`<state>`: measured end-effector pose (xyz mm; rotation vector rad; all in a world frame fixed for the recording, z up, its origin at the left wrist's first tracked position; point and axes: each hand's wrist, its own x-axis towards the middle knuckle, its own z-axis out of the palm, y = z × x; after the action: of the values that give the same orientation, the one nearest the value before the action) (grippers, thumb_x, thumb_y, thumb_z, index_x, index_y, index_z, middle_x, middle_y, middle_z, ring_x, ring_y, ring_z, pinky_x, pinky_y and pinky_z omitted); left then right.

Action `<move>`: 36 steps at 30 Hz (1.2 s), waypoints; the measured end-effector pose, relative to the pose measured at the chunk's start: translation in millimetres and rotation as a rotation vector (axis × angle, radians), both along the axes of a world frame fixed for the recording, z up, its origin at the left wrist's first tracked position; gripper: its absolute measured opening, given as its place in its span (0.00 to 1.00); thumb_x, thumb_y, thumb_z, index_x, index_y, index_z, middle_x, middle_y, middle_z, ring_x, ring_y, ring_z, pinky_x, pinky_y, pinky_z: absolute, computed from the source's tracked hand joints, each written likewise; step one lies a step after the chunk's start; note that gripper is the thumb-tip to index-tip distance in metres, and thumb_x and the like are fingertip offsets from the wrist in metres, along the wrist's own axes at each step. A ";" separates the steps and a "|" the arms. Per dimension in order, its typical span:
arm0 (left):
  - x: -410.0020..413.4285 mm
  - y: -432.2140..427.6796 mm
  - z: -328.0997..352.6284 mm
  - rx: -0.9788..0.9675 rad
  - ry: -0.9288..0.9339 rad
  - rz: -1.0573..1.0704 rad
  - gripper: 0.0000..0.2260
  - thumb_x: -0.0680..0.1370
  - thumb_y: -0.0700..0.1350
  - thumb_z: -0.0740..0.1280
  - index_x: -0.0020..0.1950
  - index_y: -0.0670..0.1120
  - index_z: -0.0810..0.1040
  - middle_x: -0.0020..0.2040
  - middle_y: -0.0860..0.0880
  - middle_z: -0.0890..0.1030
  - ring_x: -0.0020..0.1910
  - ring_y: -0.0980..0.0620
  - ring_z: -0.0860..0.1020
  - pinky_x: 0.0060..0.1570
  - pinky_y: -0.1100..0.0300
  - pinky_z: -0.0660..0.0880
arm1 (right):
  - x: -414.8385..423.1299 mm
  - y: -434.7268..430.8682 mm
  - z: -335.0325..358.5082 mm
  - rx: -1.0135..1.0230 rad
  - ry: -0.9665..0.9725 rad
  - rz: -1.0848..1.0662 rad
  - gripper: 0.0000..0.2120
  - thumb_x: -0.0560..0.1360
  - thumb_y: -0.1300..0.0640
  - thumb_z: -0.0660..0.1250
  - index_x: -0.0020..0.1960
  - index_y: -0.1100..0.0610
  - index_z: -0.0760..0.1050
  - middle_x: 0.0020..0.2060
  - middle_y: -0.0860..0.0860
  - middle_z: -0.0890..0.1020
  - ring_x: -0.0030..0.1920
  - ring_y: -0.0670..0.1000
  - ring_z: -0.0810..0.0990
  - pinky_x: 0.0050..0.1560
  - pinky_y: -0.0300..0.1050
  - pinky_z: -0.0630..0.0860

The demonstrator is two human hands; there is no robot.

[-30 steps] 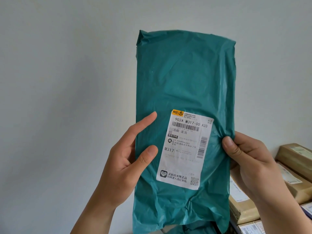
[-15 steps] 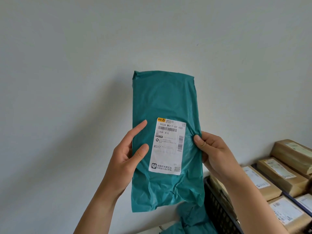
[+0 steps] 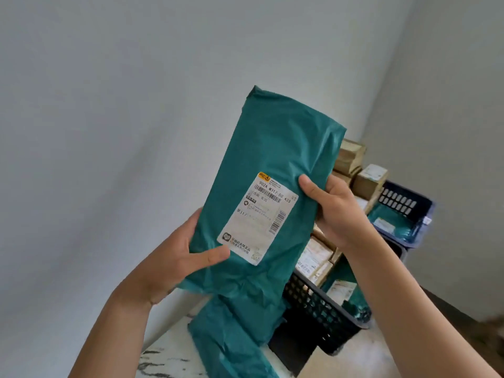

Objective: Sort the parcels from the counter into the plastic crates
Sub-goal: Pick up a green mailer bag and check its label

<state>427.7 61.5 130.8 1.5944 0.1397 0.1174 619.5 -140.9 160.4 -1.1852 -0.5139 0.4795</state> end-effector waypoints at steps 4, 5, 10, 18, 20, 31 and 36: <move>59.4 -45.4 -44.4 -0.259 0.032 0.129 0.14 0.77 0.40 0.70 0.62 0.39 0.84 0.63 0.38 0.84 0.60 0.42 0.85 0.58 0.51 0.83 | 51.8 -58.9 -21.3 0.011 0.088 -0.236 0.10 0.85 0.60 0.63 0.61 0.59 0.80 0.57 0.53 0.88 0.58 0.54 0.86 0.54 0.47 0.85; 77.2 -62.5 -53.7 -0.358 -0.016 0.217 0.15 0.78 0.40 0.69 0.63 0.37 0.82 0.63 0.38 0.84 0.59 0.43 0.85 0.57 0.52 0.84 | 65.9 -74.9 -26.1 0.026 0.112 -0.281 0.10 0.85 0.59 0.63 0.62 0.58 0.80 0.58 0.53 0.87 0.60 0.54 0.86 0.57 0.50 0.85; 163.5 -165.8 -77.2 -0.451 -0.083 0.111 0.18 0.83 0.44 0.68 0.73 0.45 0.75 0.68 0.44 0.82 0.66 0.46 0.82 0.64 0.50 0.79 | 137.3 -148.3 -48.5 0.120 0.203 -0.421 0.10 0.85 0.58 0.64 0.63 0.58 0.79 0.58 0.52 0.87 0.59 0.53 0.86 0.55 0.52 0.85; 307.0 -316.1 -96.6 -0.234 0.163 0.193 0.10 0.82 0.36 0.69 0.63 0.40 0.81 0.52 0.42 0.88 0.48 0.47 0.86 0.52 0.55 0.84 | 280.5 -304.3 -63.6 0.070 0.202 -0.593 0.06 0.85 0.58 0.65 0.56 0.57 0.80 0.50 0.48 0.89 0.51 0.50 0.88 0.49 0.47 0.85; 336.2 -334.9 -96.4 -0.100 0.154 0.306 0.09 0.82 0.38 0.70 0.62 0.45 0.81 0.53 0.45 0.87 0.49 0.51 0.86 0.51 0.58 0.84 | 314.6 -338.7 -65.2 0.037 0.154 -0.625 0.06 0.85 0.57 0.64 0.57 0.55 0.80 0.51 0.46 0.89 0.52 0.49 0.88 0.50 0.45 0.85; 506.8 -343.2 -53.8 0.600 -0.104 0.180 0.26 0.84 0.53 0.68 0.81 0.56 0.64 0.75 0.59 0.73 0.71 0.63 0.71 0.66 0.66 0.70 | 426.5 -368.3 -94.8 -0.013 0.087 -0.489 0.07 0.85 0.59 0.64 0.57 0.57 0.80 0.55 0.50 0.88 0.56 0.53 0.86 0.54 0.49 0.84; 579.0 -335.1 -76.1 0.635 -0.056 0.197 0.15 0.84 0.45 0.68 0.72 0.51 0.77 0.56 0.60 0.80 0.50 0.70 0.77 0.46 0.76 0.74 | 471.6 -361.1 -127.5 -0.013 0.259 -0.423 0.08 0.85 0.60 0.63 0.58 0.60 0.80 0.54 0.52 0.88 0.55 0.53 0.87 0.51 0.46 0.85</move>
<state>1006.8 -273.6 54.6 2.2053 0.2306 0.3891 1091.2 -501.9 33.0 -1.1836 -0.0320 0.2647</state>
